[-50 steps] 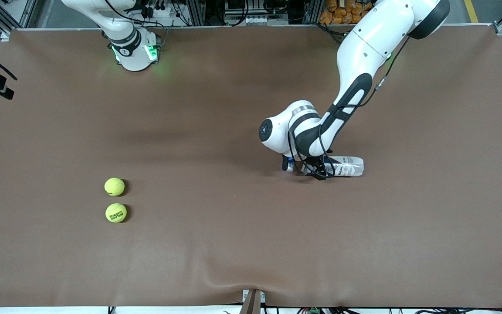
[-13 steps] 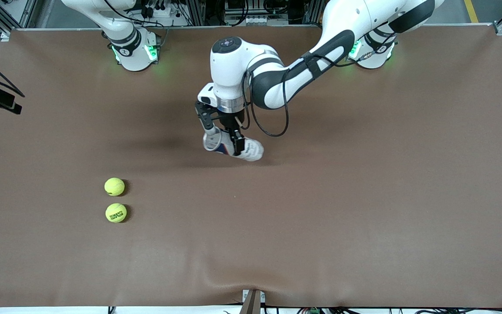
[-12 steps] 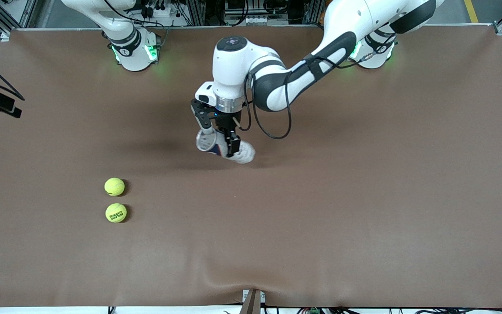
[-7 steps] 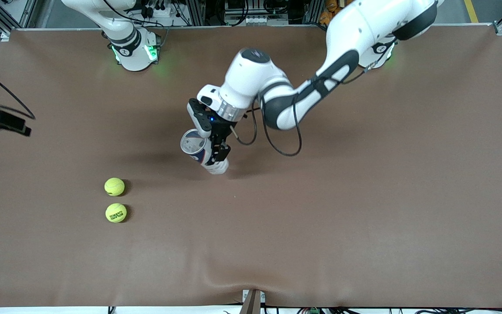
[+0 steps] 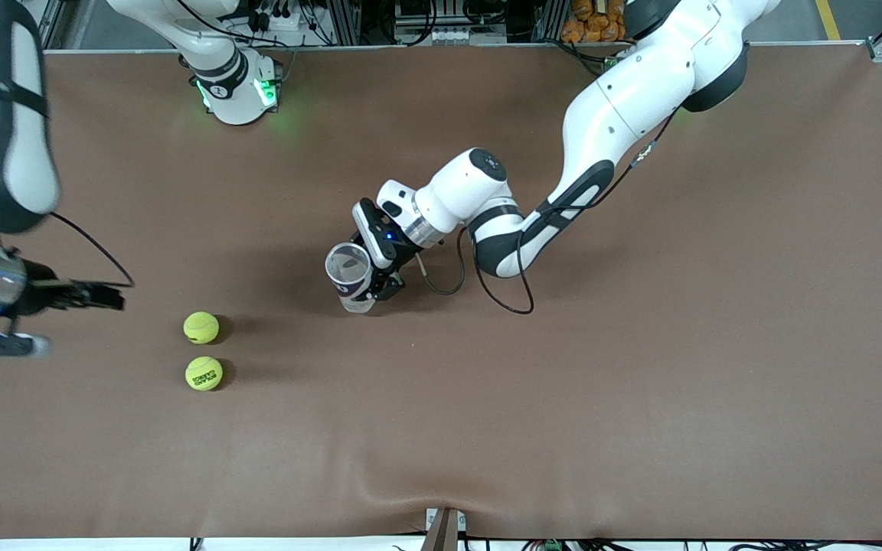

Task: Insert tennis ball vertically with right arm
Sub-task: 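Reach the right gripper to the tennis balls and grasp one ball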

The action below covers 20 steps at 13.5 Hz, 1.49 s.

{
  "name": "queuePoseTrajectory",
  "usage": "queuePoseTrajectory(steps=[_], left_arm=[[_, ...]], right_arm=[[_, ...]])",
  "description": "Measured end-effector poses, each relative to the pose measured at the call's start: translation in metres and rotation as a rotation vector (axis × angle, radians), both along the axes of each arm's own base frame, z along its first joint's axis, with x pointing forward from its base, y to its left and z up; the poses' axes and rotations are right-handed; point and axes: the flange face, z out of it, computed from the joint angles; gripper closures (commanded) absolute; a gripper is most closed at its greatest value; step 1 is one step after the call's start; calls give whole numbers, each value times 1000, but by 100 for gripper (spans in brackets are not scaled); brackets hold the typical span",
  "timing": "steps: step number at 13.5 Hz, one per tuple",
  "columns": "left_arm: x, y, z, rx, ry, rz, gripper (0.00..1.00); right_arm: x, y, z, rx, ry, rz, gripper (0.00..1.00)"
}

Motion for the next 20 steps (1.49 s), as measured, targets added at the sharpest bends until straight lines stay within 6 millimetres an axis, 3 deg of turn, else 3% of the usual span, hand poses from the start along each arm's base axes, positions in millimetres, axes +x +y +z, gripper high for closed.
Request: queuePoseTrajectory(steps=[4,6,8,17,20], left_arm=[[5,6,-14,36,-15,6,20],[1,6,-33,88,-37,-4,20],[-5,1,-37,99,-55,-17,20],[-5,0,-37,101,-60,-18,20],[-5,0,-37,101,-60,-18,20]], right_arm=[[31,8,-80,-13,-45,12,0],[40,12,-120,-19,-54,19,0],[46,15,-151,-22,-64,24,0],[53,52,-212,-15,-91,64,0],[52,51,-222,-18,-81,62,0]])
